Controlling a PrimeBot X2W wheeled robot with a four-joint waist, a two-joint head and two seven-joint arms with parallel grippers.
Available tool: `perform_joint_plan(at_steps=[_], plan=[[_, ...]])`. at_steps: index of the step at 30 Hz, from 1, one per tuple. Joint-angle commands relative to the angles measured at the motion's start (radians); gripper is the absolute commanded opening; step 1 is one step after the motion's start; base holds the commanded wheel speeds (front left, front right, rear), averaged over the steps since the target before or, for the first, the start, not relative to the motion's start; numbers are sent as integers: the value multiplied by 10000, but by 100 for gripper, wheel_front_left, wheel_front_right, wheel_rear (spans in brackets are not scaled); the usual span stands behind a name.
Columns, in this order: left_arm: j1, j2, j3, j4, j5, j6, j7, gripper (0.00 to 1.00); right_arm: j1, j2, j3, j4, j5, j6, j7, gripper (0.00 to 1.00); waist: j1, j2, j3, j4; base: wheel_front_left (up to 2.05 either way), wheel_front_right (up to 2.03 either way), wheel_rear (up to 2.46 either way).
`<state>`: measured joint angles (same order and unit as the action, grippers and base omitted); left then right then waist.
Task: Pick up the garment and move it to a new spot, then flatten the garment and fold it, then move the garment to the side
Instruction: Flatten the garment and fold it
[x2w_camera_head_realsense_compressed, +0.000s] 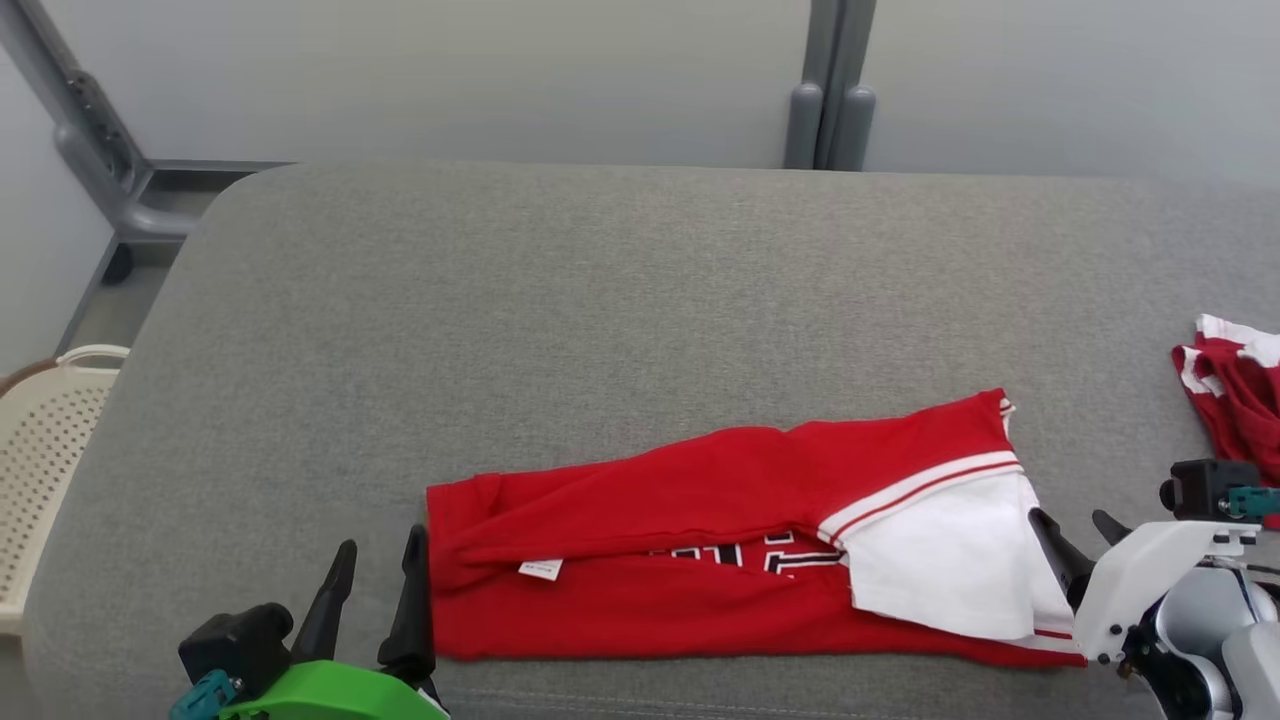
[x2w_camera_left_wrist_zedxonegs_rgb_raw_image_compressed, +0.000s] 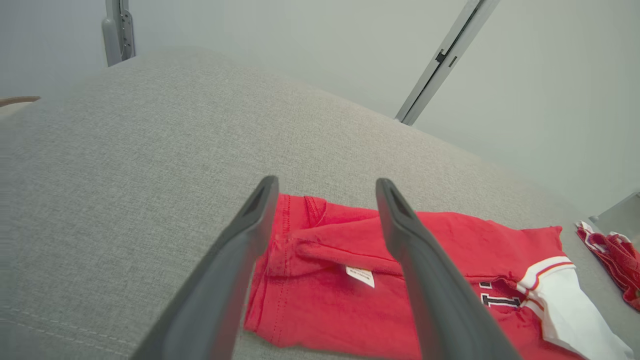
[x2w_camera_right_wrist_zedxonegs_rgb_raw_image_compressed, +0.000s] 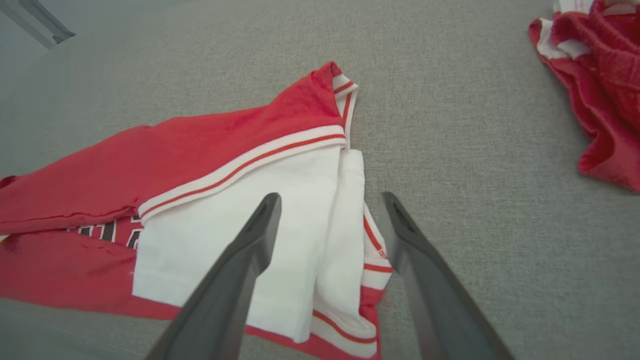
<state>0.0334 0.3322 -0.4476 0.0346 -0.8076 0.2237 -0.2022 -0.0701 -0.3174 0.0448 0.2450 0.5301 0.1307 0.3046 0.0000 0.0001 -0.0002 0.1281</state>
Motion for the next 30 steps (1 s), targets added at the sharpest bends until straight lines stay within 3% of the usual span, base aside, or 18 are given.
perform_joint_plan(at_steps=[1, 11, 21, 22, 23, 26, 27, 28, 30], plan=[[-155, 80, 11, -90, 80, 51, 52, 100, -257, 24, -68, 257, -109, -2, 113, 100, 0, -1, 102, 488, 0, 0, 0], [-160, 101, 73, -378, 30, 134, 34, 100, -1687, 289, -842, 3162, -371, -2, 495, 100, 0, -1, 511, 1637, 0, 0, 0], [-218, 110, 92, -516, 110, 199, -74, 100, -1969, 311, -910, 4251, -26, 0, 1256, 100, 0, -1, 597, 2050, 0, 0, 0], [-250, 149, 79, -562, 174, 223, -87, 100, -2037, 320, -670, 4360, -196, 1, 1278, 65, 0, -1, 617, 2065, 0, 0, 0], [-266, 186, 67, -575, 201, 240, -85, 100, -2054, 334, -549, 4379, -262, 1, 1271, 40, 0, -1, 620, 2058, 0, 0, 0], [-315, 259, 56, -606, 298, 302, -35, 100, -2112, 280, -366, 4475, -470, 1, 1115, 15, 0, -1, 622, 1999, 0, 0, 0], [-315, 259, 56, -606, 298, 302, -35, 100, -2112, 280, -366, 4475, -470, 1, 1115, 15, 0, -1, 622, 1999, 0, 0, 0], [-327, 304, 54, -619, 346, 308, -24, 100, -2172, 273, -327, 4528, -547, 1, 1055, 0, 0, -1, 621, 1961, 0, 0, 0], [-330, 404, 58, -630, 396, 360, 26, 100, -2282, 235, -357, 4624, -631, -2, 923, 0, 0, -1, 603, 1865, 0, 0, 0]])
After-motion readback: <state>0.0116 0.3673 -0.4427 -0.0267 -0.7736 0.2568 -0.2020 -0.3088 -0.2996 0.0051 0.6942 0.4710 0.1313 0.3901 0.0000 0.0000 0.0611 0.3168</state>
